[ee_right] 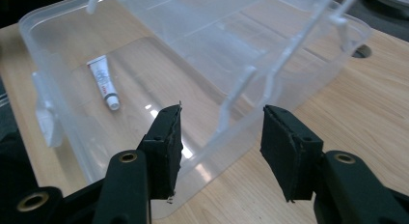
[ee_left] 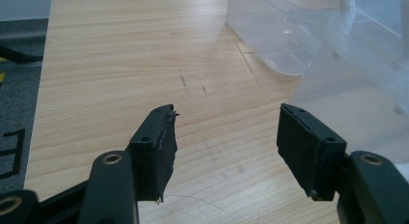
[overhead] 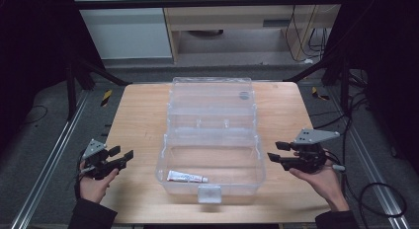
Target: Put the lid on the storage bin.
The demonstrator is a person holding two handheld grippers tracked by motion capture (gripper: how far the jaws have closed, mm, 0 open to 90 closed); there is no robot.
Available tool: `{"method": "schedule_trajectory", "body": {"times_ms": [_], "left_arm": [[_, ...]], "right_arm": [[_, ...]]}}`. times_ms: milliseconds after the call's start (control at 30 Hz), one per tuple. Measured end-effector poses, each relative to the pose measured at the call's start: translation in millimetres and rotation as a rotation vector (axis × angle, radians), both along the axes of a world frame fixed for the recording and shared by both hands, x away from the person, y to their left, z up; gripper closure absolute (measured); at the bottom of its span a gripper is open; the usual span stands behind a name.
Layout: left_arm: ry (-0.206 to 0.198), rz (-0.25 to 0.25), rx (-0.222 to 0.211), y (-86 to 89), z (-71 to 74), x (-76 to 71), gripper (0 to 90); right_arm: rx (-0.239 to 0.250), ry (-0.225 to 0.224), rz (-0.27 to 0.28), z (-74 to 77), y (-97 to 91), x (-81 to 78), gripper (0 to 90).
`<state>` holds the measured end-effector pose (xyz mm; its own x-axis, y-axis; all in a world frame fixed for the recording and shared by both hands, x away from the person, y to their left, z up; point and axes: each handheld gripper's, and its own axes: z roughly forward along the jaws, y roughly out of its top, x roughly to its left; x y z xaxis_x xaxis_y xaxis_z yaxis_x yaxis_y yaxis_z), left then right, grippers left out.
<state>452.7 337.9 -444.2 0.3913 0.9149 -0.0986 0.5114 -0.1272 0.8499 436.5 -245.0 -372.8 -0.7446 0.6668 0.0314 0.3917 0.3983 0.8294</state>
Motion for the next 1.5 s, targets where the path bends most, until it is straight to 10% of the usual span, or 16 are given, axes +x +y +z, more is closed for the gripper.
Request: {"method": "schedule_trajectory", "body": {"times_ms": [400,1500], "left_arm": [[0.004,-0.01,0.007,-2.8,0.7,1.6,38.4],[0.005,-0.031,0.039,-4.6,3.6,2.5,37.9]], "right_arm": [[-0.124,0.038,0.164,6.9,42.3,6.3,49.3],[-0.249,0.135,0.461,0.9,129.8,2.0,52.2]]}}
